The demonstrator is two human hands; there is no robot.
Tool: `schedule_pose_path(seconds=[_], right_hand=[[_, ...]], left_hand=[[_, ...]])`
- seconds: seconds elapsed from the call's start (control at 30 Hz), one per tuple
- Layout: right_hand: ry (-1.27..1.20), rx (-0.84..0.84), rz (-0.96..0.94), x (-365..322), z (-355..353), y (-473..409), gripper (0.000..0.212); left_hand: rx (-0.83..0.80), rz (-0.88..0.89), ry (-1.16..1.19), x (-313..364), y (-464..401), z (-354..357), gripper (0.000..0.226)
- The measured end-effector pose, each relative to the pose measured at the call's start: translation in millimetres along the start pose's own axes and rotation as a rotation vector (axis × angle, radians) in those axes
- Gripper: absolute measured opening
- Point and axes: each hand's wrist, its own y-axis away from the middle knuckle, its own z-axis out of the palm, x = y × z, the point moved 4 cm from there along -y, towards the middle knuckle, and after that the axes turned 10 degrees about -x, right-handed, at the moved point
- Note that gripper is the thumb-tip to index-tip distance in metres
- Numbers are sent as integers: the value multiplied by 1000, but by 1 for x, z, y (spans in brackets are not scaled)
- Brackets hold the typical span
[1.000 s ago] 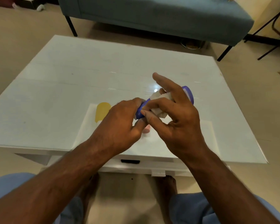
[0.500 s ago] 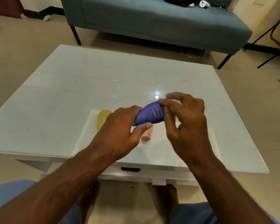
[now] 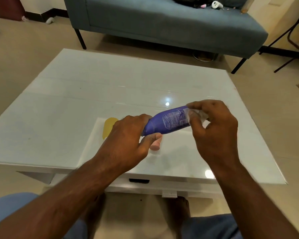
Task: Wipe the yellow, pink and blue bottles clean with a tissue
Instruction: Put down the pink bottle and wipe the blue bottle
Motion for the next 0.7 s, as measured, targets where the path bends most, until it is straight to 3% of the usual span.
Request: schedule_pose_path(seconds=[0.1, 0.2, 0.37, 0.43, 0.57, 0.63, 0.7], right_hand=[[-87, -84, -135, -27, 16, 18, 25], [-24, -191, -323, -45, 33, 27, 21], [-125, -9, -20, -4, 2, 2, 20], [-135, -31, -55, -10, 7, 9, 17], [-10, -231, -315, -47, 39, 35, 24], [-71, -190, -243, -38, 33, 26, 22], [-124, -94, -45, -17, 17, 10, 20]], left_hand=[[9, -19, 6, -1, 1, 1, 36], [41, -15, 18, -1, 1, -1, 28], [18, -25, 9, -1, 1, -2, 39], [8, -29, 10, -1, 2, 0, 39], [30, -43, 16, -3, 2, 2, 29], [33, -45, 7, -3, 2, 0, 29], [19, -48, -12, -1, 2, 1, 35]])
